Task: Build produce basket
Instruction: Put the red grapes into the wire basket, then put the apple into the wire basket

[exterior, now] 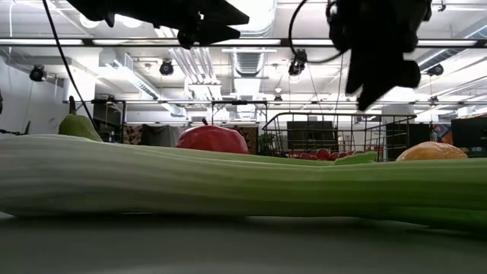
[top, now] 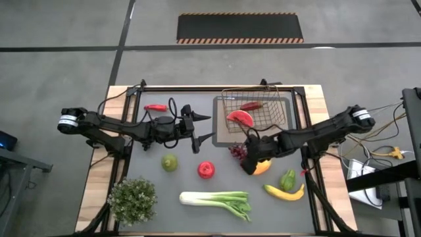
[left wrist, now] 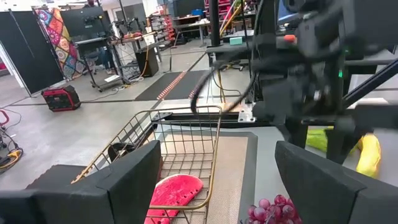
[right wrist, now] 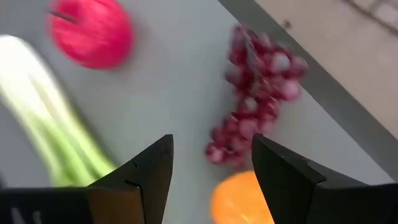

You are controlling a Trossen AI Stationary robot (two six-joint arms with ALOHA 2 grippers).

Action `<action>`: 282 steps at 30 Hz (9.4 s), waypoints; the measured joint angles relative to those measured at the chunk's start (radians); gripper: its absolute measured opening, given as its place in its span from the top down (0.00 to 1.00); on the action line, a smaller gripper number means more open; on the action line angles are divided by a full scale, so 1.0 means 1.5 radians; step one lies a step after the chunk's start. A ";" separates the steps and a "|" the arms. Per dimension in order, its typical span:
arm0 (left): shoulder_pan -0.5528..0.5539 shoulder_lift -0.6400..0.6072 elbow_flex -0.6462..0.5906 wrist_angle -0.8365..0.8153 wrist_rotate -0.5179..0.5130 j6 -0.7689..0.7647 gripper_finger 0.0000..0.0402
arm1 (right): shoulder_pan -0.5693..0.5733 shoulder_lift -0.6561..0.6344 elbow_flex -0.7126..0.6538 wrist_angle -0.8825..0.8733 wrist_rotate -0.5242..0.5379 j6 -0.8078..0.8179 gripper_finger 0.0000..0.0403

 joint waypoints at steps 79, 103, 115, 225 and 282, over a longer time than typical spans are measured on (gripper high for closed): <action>0.001 -0.021 0.004 0.003 -0.005 0.039 0.25 | -0.182 -0.012 0.229 -0.171 0.198 -0.408 0.83; 0.001 -0.023 0.003 0.002 -0.008 0.037 0.25 | -0.502 0.113 0.153 -0.274 0.114 -0.451 0.83; 0.001 -0.023 0.002 0.002 -0.008 0.035 0.25 | -0.519 0.184 0.153 -0.290 0.100 -0.468 0.83; -0.008 -0.025 0.004 -0.124 0.001 -0.087 0.25 | 0.006 0.296 0.021 0.615 0.029 -0.649 0.10; -0.008 -0.064 0.005 -0.099 0.000 -0.064 0.25 | -0.023 0.311 0.013 0.677 0.030 -0.708 0.38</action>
